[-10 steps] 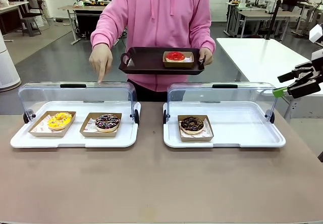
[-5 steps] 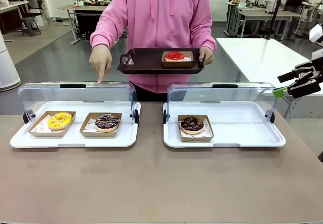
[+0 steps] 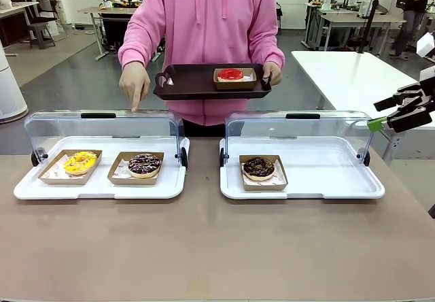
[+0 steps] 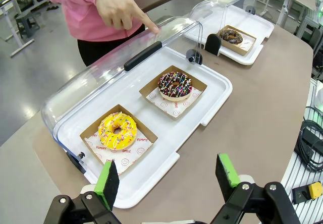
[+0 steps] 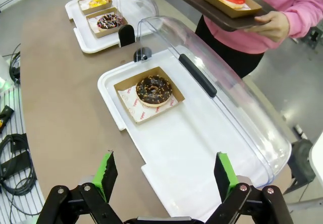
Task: Provide the desired donut to the person.
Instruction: Pick up and lift the Paper togo box containing the Donut pointed at by the person, then place the picked Paper togo box onto the Handle tray extended by the person.
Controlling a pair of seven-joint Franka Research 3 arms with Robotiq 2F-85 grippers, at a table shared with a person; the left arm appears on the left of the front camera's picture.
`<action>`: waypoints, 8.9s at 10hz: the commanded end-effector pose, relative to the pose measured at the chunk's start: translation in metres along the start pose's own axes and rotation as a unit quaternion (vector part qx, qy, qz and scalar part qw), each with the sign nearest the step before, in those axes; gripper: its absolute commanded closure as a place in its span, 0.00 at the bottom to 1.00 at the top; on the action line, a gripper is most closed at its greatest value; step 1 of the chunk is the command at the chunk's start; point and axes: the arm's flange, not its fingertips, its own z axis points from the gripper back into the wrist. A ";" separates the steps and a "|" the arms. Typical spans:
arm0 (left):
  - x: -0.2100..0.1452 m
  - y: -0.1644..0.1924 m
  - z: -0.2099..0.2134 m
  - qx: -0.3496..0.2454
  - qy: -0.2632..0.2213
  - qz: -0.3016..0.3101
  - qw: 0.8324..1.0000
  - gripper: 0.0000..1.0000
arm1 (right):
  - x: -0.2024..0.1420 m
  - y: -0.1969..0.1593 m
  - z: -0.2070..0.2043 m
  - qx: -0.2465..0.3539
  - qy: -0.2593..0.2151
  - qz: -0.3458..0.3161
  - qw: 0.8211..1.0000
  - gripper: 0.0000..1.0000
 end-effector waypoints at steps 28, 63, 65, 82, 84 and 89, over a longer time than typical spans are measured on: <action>0.035 -0.047 -0.335 -0.095 0.334 -0.353 0.869 0.94 | -0.001 0.000 -0.001 0.003 -0.004 -0.001 1.000 0.00; 0.100 -0.130 -0.047 -0.045 0.253 -0.388 0.885 1.00 | -0.001 0.000 -0.001 0.003 -0.004 -0.001 1.000 0.00; 0.100 -0.130 -0.047 -0.045 0.253 -0.388 0.885 1.00 | -0.001 0.000 -0.001 0.003 -0.004 -0.001 1.000 0.00; 0.290 -0.112 -0.125 -0.019 0.312 -0.357 0.880 0.99 | -0.001 0.000 -0.001 0.003 -0.004 -0.001 1.000 0.00; 0.320 -0.095 -0.190 -0.060 0.322 -0.386 0.862 0.99 | -0.001 0.000 -0.001 0.003 -0.004 -0.001 1.000 0.00; 0.314 -0.097 -0.300 -0.098 0.363 -0.425 0.823 0.99 | -0.001 0.000 -0.001 0.003 -0.004 -0.001 1.000 0.00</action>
